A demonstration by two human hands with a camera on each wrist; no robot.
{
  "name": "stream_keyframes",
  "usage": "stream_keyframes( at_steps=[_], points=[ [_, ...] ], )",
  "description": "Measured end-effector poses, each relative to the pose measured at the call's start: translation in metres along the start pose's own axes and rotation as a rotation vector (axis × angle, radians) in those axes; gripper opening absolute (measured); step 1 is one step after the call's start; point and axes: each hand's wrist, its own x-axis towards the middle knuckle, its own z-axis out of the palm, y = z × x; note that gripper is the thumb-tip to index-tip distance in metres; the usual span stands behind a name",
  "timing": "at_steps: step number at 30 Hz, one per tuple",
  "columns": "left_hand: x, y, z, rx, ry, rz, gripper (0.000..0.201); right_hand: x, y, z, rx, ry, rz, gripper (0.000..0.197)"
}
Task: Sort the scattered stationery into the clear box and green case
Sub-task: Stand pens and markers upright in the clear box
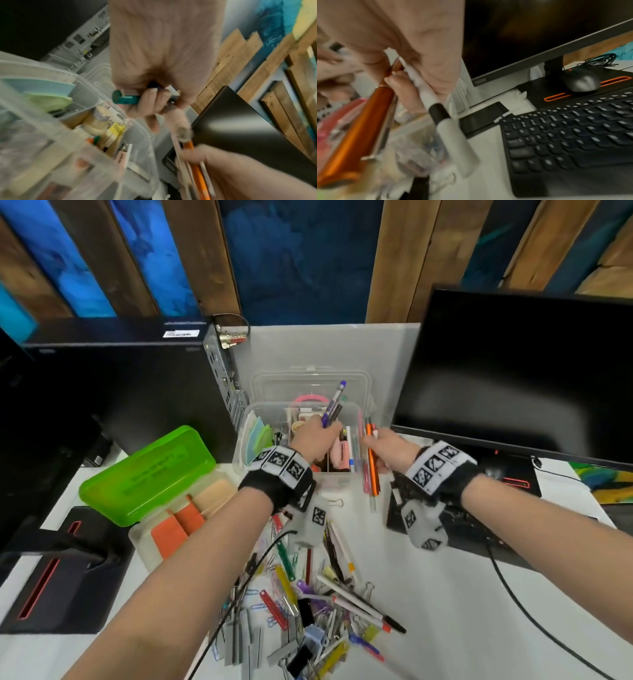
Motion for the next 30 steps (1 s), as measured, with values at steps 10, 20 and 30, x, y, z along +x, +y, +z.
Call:
stream_keyframes(
  at_steps=[10,20,30],
  points=[
    [0.043,0.003,0.023,0.155,-0.083,-0.265,0.033,0.089,-0.025,0.001,-0.254,0.221,0.092,0.031],
    [0.043,0.009,0.032,0.352,-0.071,-0.219,0.027,0.117,-0.018,0.012,-0.554,0.076,0.069,0.02],
    [0.046,0.005,0.034,0.468,-0.125,-0.167,0.029,0.105,-0.023,0.009,-0.759,0.041,0.067,0.017]
  ],
)
